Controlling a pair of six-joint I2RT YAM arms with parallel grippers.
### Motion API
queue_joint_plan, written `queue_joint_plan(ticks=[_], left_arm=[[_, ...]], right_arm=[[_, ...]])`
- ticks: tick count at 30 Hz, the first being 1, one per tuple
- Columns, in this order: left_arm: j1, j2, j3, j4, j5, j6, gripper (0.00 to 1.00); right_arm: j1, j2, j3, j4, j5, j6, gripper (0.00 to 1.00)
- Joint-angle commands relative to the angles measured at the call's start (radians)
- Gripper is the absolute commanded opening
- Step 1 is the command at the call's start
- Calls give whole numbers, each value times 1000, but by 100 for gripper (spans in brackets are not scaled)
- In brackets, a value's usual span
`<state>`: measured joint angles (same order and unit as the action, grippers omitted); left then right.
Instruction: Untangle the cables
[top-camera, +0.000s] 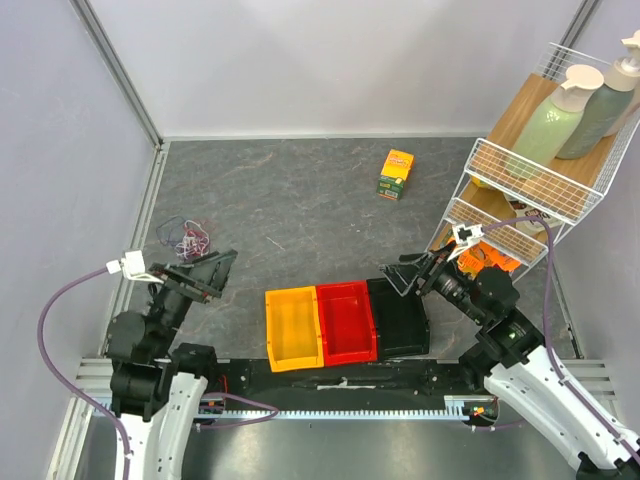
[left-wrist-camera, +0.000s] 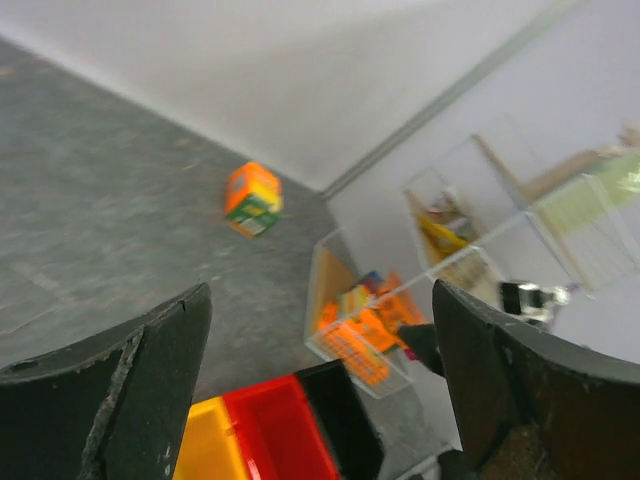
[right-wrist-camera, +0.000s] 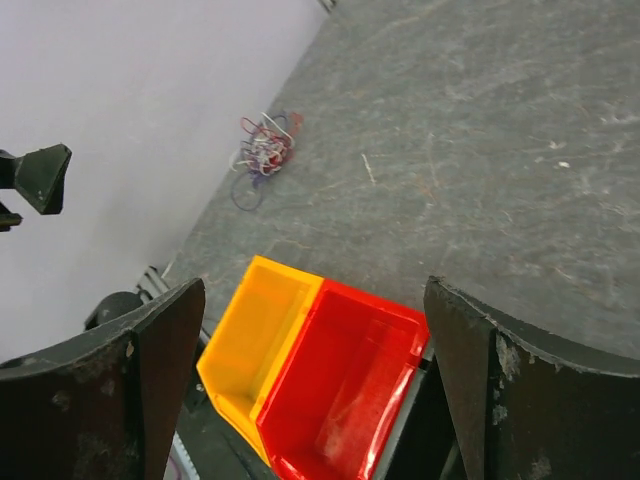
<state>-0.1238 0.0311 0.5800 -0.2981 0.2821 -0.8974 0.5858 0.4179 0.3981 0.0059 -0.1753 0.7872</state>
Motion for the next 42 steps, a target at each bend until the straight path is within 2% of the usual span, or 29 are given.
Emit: queue_joint_plan(ticks=[1,4,7,10,13,16,19,20,23,27,29,33,36,37,39,41,42], left_arm=[[9,180,95,-297,-138,173,97],[9,324,141,-378,-168,245,98],[9,449,185,-490,-331,212,99],[9,565,231,-501,-400,196,99],[9,752,306,-518,-441,255,99],[24,964,417,-626,-576,197,95],[90,1073,457,-673,-698,94,99],[122,1087,454,-653,-698,72,99],[249,1151,448,-564,-560,28,99],[351,1289,492,-523,-430,-15,99],[371,1340,494,-481,-448,-28,99],[434,1440,465,-379,-374,-21,99],[434,1471,454,-305,-341,26,84],[434,1468,449,-297,-325,40,74],[425,1433,420,-270,-314,52,61],[403,1379,358,-189,-287,67,57],[391,1362,331,-149,-249,80,50]], right_arm=[[5,45,76,-150,69,-42,98],[5,77,81,-121,22,-26,98],[5,125,79,-103,4,24,98],[5,173,79,-37,-107,17,98],[6,190,74,31,-190,-8,98],[19,211,119,-4,-158,-106,98],[74,290,194,-102,-90,-189,98],[101,317,218,-110,-61,-210,98],[227,428,297,-103,31,-246,98],[409,577,404,-48,163,-302,98],[446,648,441,33,168,-312,98],[491,806,514,188,163,-316,98],[514,921,576,265,193,-328,98],[514,952,600,269,212,-325,98],[513,1021,666,256,267,-345,98],[514,1082,718,270,344,-377,98],[516,1111,749,266,393,-396,98]])
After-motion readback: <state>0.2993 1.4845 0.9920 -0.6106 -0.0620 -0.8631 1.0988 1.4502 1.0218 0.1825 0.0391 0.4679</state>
